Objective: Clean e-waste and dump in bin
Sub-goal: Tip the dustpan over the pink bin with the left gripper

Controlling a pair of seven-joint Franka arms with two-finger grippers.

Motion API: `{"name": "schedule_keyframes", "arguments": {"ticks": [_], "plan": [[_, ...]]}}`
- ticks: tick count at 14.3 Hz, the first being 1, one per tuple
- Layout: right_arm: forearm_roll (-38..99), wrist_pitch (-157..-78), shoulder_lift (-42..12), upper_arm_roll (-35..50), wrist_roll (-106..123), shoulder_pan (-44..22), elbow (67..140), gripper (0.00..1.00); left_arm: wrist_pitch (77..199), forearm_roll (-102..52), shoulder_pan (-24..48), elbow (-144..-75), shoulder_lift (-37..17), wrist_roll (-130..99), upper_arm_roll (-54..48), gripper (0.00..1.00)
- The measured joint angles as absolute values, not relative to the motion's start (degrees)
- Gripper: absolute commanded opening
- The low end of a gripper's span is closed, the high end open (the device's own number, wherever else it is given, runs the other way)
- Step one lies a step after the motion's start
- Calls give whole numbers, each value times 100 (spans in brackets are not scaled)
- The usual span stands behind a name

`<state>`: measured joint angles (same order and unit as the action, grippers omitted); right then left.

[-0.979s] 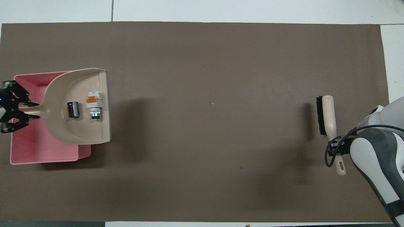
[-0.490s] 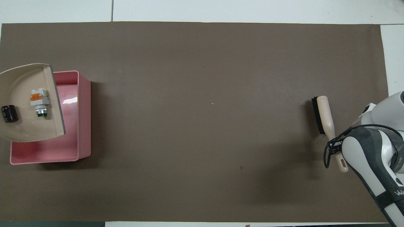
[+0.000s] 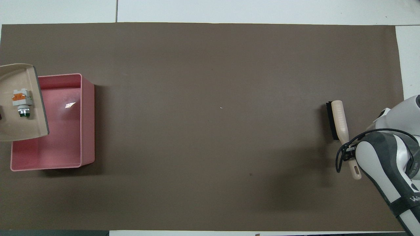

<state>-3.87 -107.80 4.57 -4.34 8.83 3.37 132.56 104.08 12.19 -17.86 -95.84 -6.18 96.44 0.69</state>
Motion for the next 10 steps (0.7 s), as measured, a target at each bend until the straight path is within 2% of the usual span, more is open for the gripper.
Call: {"name": "schedule_keyframes", "arguments": {"ticks": [4,7,10], "plan": [[-387,-10772,457,-434,842,337,13272,0,10449,2090,-1518,-9488,-896,9618,50,0],[-387,-10771,452,-434,837,337,13314,0,10332,2521,-997,-9494,-955,9290,37,0],[-387,-10772,439,-434,835,338,13345,0,10270,2754,-899,-9543,-975,9048,36,0]]}}
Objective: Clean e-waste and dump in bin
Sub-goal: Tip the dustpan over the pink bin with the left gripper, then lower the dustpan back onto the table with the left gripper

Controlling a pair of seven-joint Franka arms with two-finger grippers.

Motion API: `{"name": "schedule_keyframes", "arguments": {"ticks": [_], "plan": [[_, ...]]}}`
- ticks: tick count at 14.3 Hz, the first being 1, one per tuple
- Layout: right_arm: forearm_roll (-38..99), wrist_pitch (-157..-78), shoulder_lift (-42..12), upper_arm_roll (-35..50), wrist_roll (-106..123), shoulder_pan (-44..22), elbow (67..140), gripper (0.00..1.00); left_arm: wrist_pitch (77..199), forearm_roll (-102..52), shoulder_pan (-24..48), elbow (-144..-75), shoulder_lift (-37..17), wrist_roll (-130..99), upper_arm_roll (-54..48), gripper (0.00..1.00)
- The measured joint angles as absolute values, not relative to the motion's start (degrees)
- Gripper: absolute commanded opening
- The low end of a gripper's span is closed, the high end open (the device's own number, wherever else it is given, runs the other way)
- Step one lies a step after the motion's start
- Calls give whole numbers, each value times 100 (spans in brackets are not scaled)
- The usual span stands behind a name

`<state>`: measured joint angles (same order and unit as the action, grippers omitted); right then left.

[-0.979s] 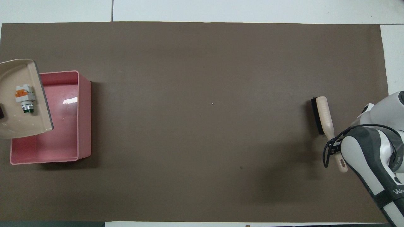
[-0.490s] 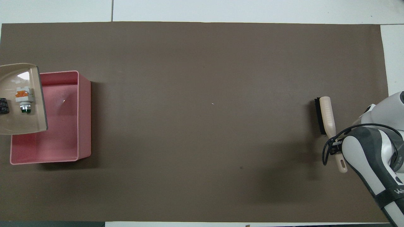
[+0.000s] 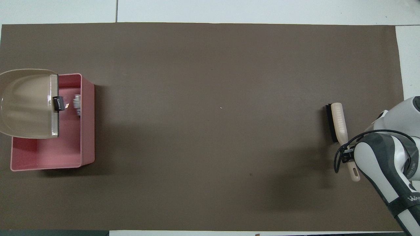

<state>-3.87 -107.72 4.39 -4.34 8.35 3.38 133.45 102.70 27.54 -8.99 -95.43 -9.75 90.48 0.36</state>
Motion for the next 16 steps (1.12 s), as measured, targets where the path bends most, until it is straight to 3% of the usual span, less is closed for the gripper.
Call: {"name": "schedule_keyframes", "arguments": {"ticks": [7,13,15,16], "plan": [[-387,-10885,437,-437,831,374,13473,5,9760,3183,-687,-9348,-917,9009,4,0],[-387,-10936,437,-439,831,441,13521,56,9244,2316,-291,-9312,-299,9038,-123,0],[-387,-10935,437,-436,831,441,13526,82,9476,1730,-196,-9605,-209,9037,-129,0],[-387,-10935,437,-434,831,441,13524,84,9731,1469,-157,-9864,-152,9037,-135,0]]}}
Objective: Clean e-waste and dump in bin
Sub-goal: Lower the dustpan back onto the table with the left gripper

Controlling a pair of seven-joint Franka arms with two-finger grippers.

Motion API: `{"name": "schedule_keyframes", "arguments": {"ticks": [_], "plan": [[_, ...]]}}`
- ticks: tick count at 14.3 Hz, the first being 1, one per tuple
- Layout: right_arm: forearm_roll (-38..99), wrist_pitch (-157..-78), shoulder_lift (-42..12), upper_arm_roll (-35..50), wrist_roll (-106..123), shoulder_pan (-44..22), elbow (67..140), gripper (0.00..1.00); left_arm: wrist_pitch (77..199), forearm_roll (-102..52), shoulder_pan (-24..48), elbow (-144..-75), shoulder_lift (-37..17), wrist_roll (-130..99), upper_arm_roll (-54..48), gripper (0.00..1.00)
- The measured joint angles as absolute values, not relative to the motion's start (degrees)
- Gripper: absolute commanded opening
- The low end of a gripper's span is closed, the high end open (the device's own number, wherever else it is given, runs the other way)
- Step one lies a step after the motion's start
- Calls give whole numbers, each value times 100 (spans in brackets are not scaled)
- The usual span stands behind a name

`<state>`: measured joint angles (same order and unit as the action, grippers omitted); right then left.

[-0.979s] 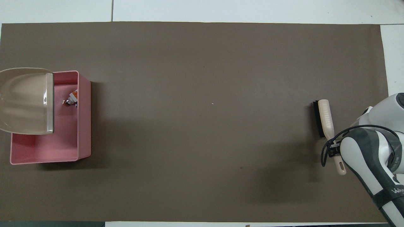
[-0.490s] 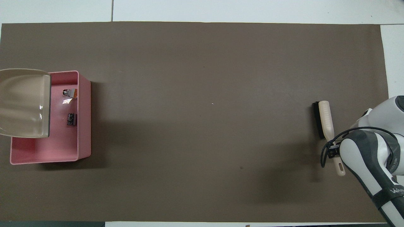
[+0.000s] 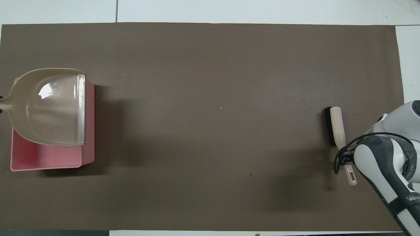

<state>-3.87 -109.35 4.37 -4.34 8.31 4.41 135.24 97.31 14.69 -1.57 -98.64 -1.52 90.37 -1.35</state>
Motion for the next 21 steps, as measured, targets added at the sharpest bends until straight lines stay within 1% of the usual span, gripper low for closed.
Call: {"name": "schedule_keyframes", "arguments": {"ticks": [1,2,3,7,10,14,18,20,21], "plan": [[-387,-10935,438,-431,831,437,13506,86,9984,1301,-76,-10146,-100,9038,-137,0],[-387,-10926,437,-426,831,431,13464,94,10180,1212,75,-10392,-67,9038,-143,0],[-387,-10905,438,-420,831,427,13387,99,10293,1164,302,-10586,-60,8999,-150,0],[-380,-10532,443,-355,831,353,12797,99,10842,1056,1426,-11237,-108,8019,-178,0],[-368,-10216,465,-315,826,232,12261,99,11235,1050,2025,-11580,-299,7137,-182,0],[-366,-10054,504,-311,826,235,11591,99,11897,1049,2351,-11875,-564,6726,-174,0],[-366,-9372,574,-311,826,235,10521,99,12071,1049,2534,-12030,-581,6604,-169,0],[-366,-9073,596,-311,826,235,10126,99,12071,1049,2661,-12045,-582,6460,-166,0],[-371,-8899,602,-311,826,235,9971,99,12070,1049,2703,-12058,-584,6370,-168,15]]}}
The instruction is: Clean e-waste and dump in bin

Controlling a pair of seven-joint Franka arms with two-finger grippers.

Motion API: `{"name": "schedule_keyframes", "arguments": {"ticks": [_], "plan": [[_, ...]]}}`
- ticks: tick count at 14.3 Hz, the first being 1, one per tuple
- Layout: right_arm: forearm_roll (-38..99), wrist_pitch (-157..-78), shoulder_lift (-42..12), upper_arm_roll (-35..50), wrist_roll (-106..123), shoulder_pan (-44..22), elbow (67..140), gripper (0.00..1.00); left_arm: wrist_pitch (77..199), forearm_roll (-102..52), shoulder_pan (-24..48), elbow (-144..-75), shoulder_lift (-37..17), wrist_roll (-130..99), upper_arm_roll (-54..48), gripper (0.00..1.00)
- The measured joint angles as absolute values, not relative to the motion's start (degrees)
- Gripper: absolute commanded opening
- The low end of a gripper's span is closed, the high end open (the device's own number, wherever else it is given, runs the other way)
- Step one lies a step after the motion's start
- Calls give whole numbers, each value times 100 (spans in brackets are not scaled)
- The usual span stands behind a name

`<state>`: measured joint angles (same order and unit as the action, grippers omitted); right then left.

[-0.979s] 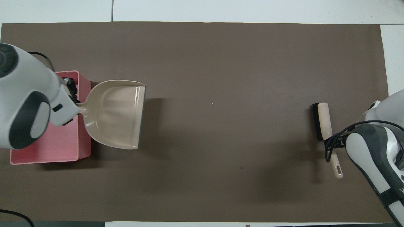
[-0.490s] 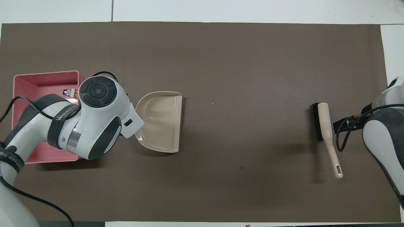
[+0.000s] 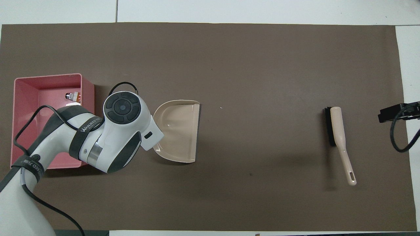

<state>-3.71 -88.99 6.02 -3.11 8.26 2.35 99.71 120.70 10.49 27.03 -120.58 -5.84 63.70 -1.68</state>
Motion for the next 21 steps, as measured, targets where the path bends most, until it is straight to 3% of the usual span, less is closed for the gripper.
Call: {"name": "schedule_keyframes", "arguments": {"ticks": [1,2,3,4,8,15,21], "plan": [[-373,-8688,601,-312,826,236,9801,99,12069,1049,2727,-12076,-583,6313,-165,38],[-375,-8474,598,-312,826,238,9609,99,12069,1049,2741,-12097,-584,6256,-164,72],[-380,-8321,593,-316,826,239,9439,99,12066,1046,2755,-12111,-584,6109,-165,93],[-400,-8234,581,-332,826,240,9325,99,12058,1045,2768,-12117,-584,5855,-165,98],[-421,-8159,404,-460,826,243,9235,99,11956,1042,2774,-12104,-457,5080,-142,98],[-394,-8159,28,-512,797,77,8932,99,10912,1005,2263,-12108,389,2706,-14,98],[-393,-8159,23,-538,690,-34,8831,99,10902,253,1386,-11646,466,-44,20,98]]}}
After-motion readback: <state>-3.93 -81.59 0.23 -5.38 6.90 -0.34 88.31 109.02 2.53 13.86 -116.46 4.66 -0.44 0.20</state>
